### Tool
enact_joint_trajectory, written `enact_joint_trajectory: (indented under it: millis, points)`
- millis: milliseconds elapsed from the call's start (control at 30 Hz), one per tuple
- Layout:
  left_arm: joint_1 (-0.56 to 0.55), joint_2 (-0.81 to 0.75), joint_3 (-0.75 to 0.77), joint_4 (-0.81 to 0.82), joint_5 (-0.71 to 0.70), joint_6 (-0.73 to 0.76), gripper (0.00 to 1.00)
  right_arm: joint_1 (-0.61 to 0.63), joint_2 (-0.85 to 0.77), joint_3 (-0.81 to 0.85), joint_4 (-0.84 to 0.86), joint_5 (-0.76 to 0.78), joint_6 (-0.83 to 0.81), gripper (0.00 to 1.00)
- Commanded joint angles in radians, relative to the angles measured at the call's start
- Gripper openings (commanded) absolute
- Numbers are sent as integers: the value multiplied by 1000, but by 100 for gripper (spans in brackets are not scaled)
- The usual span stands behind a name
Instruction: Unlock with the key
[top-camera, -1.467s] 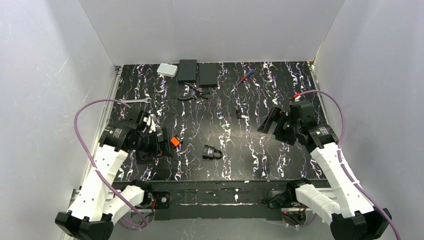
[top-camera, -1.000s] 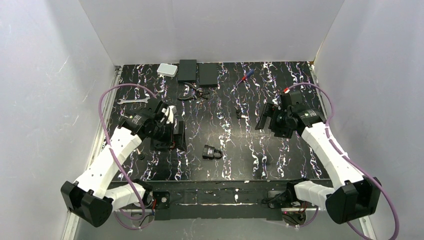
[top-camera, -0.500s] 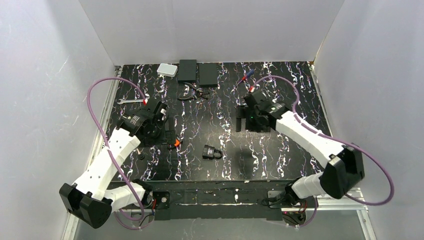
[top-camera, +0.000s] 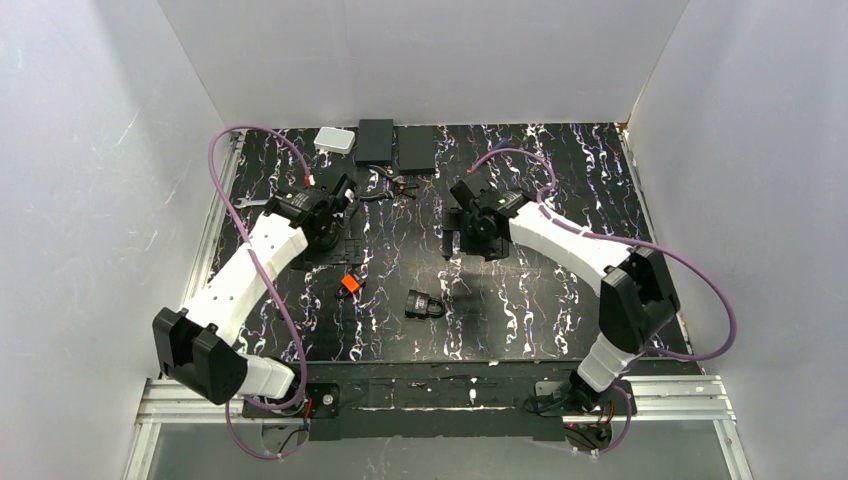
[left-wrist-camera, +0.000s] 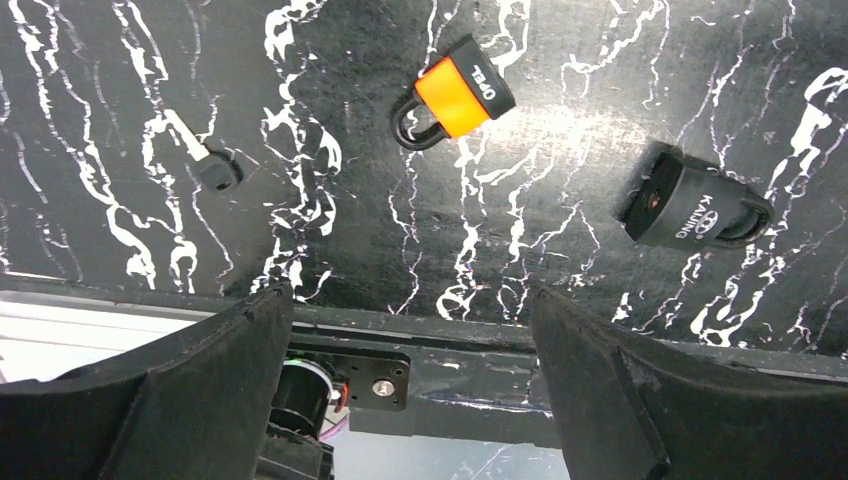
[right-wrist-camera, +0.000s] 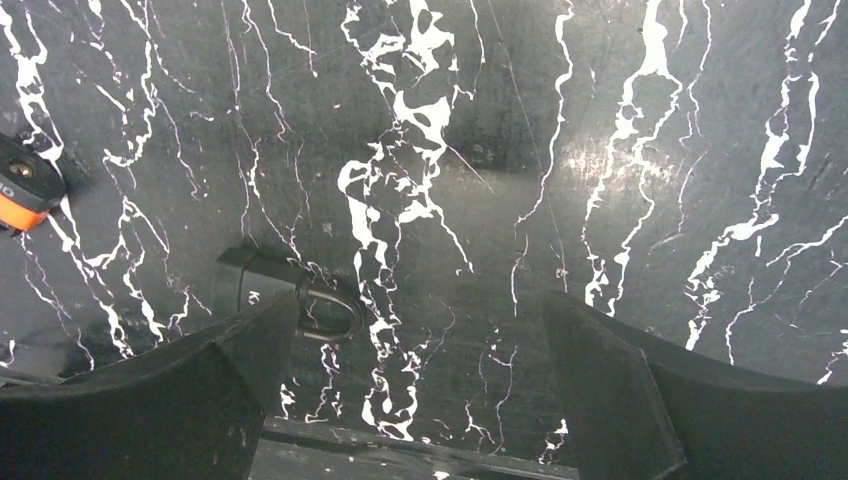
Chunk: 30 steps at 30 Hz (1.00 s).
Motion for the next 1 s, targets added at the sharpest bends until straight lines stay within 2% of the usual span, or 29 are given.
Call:
enact_joint_trajectory:
  millis: [0,167,300,633,800,967]
  points:
    - [-3,-31,-52,46,92,44,88,5,63,109,-49,-19,21,100]
    - [-3,-82,-158,86,131,117,89,8,113,160,-60,2,18,100]
    - [-4,-156,-256,136,138,138,89,10,144,217,-78,87,6,100]
    - [-3,-321,-407,208,189,36,92,-6,279,384,-76,358,-225,100]
    - [-3,-388,-456,246,198,16,91,-46,337,406,-43,368,-332,82]
    - [-3,-447,-457,209,168,-27,92,-67,401,439,3,350,-429,77]
